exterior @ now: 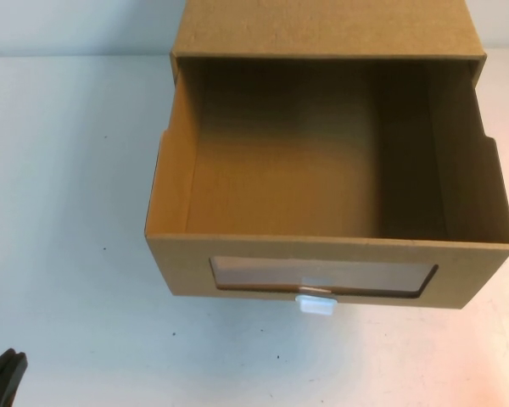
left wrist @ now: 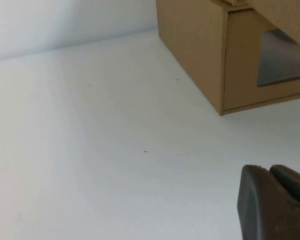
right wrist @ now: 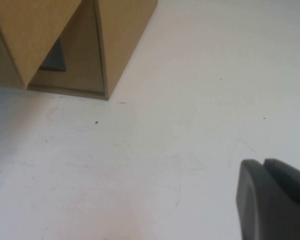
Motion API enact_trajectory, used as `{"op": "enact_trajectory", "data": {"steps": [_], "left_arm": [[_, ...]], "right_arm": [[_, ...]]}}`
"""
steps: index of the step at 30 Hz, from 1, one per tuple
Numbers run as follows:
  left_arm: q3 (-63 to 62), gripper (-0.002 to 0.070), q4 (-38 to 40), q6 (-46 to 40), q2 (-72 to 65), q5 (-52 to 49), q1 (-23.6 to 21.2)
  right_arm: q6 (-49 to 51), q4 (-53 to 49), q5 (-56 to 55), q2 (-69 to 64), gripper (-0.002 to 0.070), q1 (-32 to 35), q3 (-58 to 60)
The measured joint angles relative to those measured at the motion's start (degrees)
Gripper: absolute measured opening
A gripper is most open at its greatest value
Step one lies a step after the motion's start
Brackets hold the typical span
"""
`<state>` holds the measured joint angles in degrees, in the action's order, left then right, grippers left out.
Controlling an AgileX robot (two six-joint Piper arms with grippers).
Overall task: Open the shoe box
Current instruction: 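Pull the top drawer of the cardboard box fully open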
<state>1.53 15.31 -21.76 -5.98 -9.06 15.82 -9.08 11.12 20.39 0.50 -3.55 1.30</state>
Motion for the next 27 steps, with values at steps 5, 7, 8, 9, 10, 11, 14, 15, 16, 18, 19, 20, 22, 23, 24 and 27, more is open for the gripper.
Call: {"op": "enact_trajectory", "data": {"steps": [5,7,8,9,10,11,14,15,16,18,19,20,22,23,24,27], "left_arm": [[0.0,-0.0004,-4.3,5.5,1.7,1.9,-3.5],[0.0,-0.0004,-5.7,8.5,4.4,1.8,-6.7],[0.0,-0.0004,-6.0,9.1,5.4,1.5,-7.8],[0.0,-0.0004,-6.3,9.8,6.1,0.9,-9.3],[0.0,-0.0004,-6.4,10.1,6.4,0.4,-10.1],[0.0,-0.0004,-6.5,10.3,6.5,-0.1,-10.7],[0.0,-0.0004,-6.6,10.6,6.5,-3.1,-11.7],[0.0,-0.0004,-6.9,10.7,6.5,-4.7,-11.7],[0.0,-0.0004,-7.2,10.8,6.5,-6.6,-11.7],[0.0,-0.0004,-7.9,10.8,6.5,-10.2,-11.7],[0.0,-0.0004,-8.0,10.9,6.5,-11.5,-11.7],[0.0,-0.0004,-8.3,10.9,6.5,-12.0,-11.7],[0.0,-0.0004,-8.5,10.9,6.5,-12.7,-11.7],[0.0,-0.0004,-8.6,10.9,6.6,-12.9,-11.7],[0.0,-0.0004,-8.7,10.9,6.6,-13.1,-11.7],[0.0,-0.0004,-8.9,10.9,6.6,-13.2,-11.7]], "right_arm": [[0.0,0.1,0.0,0.0,-0.0014,0.0,0.0],[0.0,0.1,0.0,0.0,-0.0013,0.0,0.0],[0.0,0.1,0.0,0.0,-0.0014,0.0,0.0],[0.0,0.1,0.0,0.0,-0.0014,0.0,0.0],[0.0,0.1,0.0,0.0,-0.0014,0.0,0.0],[0.0,0.1,0.0,0.1,-0.0014,0.0,0.0],[0.0,0.1,0.0,0.1,-0.0014,0.0,0.0],[0.0,0.1,0.0,0.1,-0.0014,0.0,0.0],[0.0,0.1,0.0,0.1,-0.0013,0.0,0.0],[0.0,0.1,0.0,0.2,-0.0013,0.0,0.0],[0.0,0.1,0.0,0.2,-0.0013,0.0,0.0],[0.0,0.1,0.0,0.2,-0.0013,0.0,0.0],[0.0,0.1,0.0,0.3,-0.0014,0.0,0.0],[0.0,0.1,0.0,0.3,-0.0014,0.0,0.0],[0.0,0.1,0.0,0.3,-0.0014,0.0,0.0],[0.0,0.1,0.0,0.3,-0.0014,0.0,0.0]]}}
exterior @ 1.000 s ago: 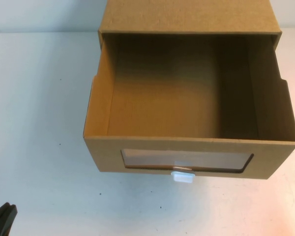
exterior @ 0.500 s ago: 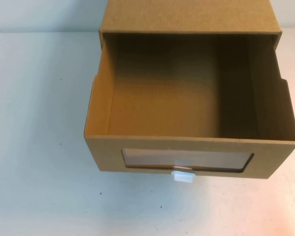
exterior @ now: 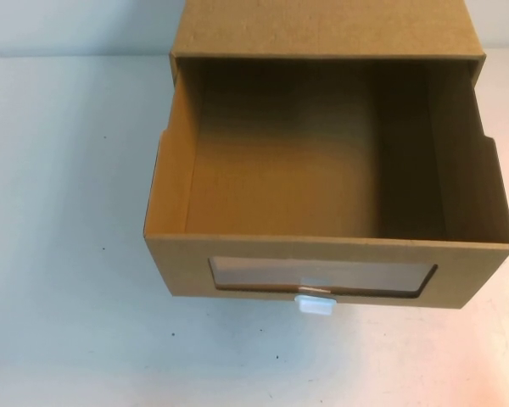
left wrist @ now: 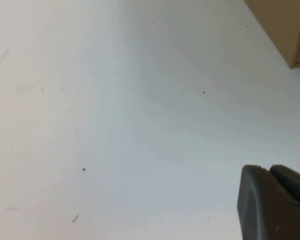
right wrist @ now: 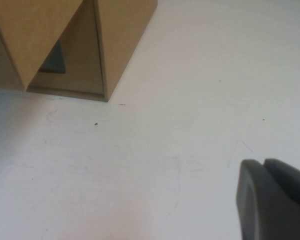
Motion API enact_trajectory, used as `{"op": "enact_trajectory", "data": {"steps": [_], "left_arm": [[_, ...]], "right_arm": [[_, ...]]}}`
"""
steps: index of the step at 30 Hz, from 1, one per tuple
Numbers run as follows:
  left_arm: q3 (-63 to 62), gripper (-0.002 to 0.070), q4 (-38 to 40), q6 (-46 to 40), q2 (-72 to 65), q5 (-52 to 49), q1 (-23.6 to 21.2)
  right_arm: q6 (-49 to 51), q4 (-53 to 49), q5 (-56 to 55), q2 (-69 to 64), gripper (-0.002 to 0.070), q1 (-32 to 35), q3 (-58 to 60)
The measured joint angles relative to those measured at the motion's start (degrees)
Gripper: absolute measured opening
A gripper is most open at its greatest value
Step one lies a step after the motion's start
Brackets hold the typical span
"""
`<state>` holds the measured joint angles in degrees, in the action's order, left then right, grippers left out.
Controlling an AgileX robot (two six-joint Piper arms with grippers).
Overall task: Open the shoe box
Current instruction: 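Pull the top drawer of the cardboard box fully open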
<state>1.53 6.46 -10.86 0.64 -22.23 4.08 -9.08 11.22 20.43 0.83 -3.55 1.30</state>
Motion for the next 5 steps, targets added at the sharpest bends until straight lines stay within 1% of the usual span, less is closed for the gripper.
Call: {"op": "enact_trajectory", "data": {"steps": [5], "left_arm": [[0.0,-0.0004,0.0,0.0,0.0,-0.1,0.0]], "right_arm": [[0.0,0.0,0.0,0.0,-0.0014,0.0,0.0]]}}
